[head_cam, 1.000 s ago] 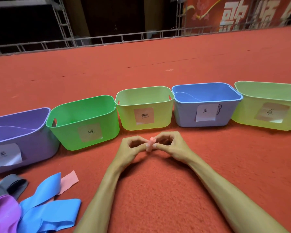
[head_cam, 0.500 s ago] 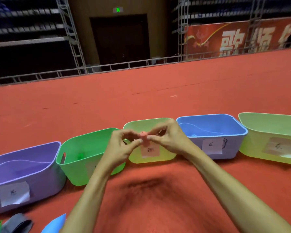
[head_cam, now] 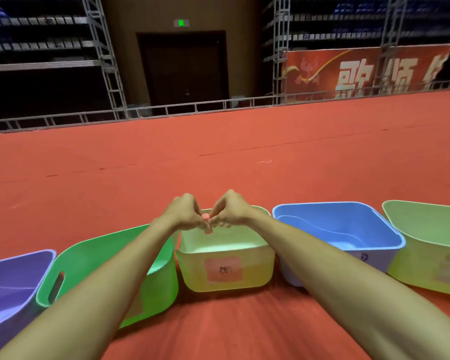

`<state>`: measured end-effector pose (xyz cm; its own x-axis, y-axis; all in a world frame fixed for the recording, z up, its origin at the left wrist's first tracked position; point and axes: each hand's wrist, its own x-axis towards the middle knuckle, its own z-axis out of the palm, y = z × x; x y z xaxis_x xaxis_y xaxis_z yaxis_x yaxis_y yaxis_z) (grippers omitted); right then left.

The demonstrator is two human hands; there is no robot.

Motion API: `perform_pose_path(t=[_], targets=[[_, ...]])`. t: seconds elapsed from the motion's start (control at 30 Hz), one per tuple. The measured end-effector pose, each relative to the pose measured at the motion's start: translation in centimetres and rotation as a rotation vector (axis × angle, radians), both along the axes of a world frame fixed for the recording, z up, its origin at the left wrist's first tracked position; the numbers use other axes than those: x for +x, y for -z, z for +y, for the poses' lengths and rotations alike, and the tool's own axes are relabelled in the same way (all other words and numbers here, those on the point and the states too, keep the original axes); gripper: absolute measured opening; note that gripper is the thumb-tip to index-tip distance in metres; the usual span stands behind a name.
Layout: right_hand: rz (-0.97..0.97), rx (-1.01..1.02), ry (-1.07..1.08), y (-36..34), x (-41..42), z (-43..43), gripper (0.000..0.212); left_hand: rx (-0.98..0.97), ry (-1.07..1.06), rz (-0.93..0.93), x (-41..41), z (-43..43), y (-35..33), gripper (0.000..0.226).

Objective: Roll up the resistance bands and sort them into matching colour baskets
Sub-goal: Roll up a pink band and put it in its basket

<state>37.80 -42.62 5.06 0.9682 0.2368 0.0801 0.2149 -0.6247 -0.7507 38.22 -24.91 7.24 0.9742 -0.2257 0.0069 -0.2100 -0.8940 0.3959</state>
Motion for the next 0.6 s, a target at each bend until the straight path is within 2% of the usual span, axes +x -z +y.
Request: perform_pose_path(t=[0.23,0.4,0.6], targets=[[0.153,-0.150,-0.016,2.6,2.6,1.3,0.016,0.175,-0.122,0.039,1.5,-2.2,3.1,0.046],[0.211,-0.167,-0.030,4.5,3.0,1.6,0.011,0.165,-0.126,0.138,1.8,-2.7,5.0,0.018],[0.223,-0.228,-0.071,5.4,3.2,2.4,0.016,0.185,-0.137,0.142,1.9,-3.1,6.1,0.010]])
